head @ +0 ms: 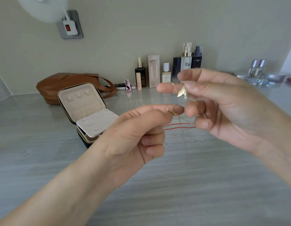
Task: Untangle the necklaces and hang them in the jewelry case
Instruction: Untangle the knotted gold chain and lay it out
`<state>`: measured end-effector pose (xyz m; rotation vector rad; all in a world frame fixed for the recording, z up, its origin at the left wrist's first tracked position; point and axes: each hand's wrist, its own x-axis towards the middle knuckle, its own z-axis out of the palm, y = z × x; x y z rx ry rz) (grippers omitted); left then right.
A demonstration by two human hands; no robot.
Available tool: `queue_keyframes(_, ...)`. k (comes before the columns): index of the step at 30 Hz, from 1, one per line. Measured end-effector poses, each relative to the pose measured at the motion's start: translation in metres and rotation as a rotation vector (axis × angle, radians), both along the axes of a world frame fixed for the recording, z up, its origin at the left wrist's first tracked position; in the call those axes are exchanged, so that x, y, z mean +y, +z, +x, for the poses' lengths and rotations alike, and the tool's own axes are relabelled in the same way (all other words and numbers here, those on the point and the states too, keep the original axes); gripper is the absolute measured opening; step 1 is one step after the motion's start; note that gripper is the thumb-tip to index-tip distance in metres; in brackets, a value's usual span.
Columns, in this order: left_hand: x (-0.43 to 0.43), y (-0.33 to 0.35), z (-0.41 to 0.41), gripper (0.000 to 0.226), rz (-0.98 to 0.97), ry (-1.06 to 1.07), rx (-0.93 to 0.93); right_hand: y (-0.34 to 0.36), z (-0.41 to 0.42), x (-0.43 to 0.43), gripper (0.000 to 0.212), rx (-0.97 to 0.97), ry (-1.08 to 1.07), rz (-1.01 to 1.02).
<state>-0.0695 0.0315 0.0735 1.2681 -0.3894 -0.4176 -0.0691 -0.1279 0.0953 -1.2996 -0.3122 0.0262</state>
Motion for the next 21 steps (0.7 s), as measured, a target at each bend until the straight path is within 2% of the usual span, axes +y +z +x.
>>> queue_keyframes(4,0.001,-0.001,0.0,0.014,-0.018,-0.008,0.05,-0.011,0.003,-0.004,0.015,0.071,-0.013,0.033)
queue_keyframes(6,0.001,0.0,0.0,0.01,-0.026,-0.013,0.088,-0.016,0.005,-0.006,0.023,0.122,-0.029,0.029)
queue_keyframes(11,0.0,-0.001,0.001,0.029,-0.039,-0.053,0.229,-0.031,0.004,-0.015,0.028,0.223,0.012,-0.096)
queue_keyframes(15,-0.002,-0.006,0.005,0.043,-0.031,-0.078,0.308,-0.037,-0.003,-0.023,0.009,0.139,0.033,-0.325)
queue_keyframes(17,-0.002,-0.009,0.007,0.046,-0.004,-0.09,0.329,-0.038,-0.006,-0.025,0.017,0.077,0.014,-0.428)
queue_keyframes(21,-0.003,-0.011,0.008,0.031,0.068,-0.101,0.344,-0.037,-0.005,-0.024,0.015,-0.1,-0.052,-0.642)
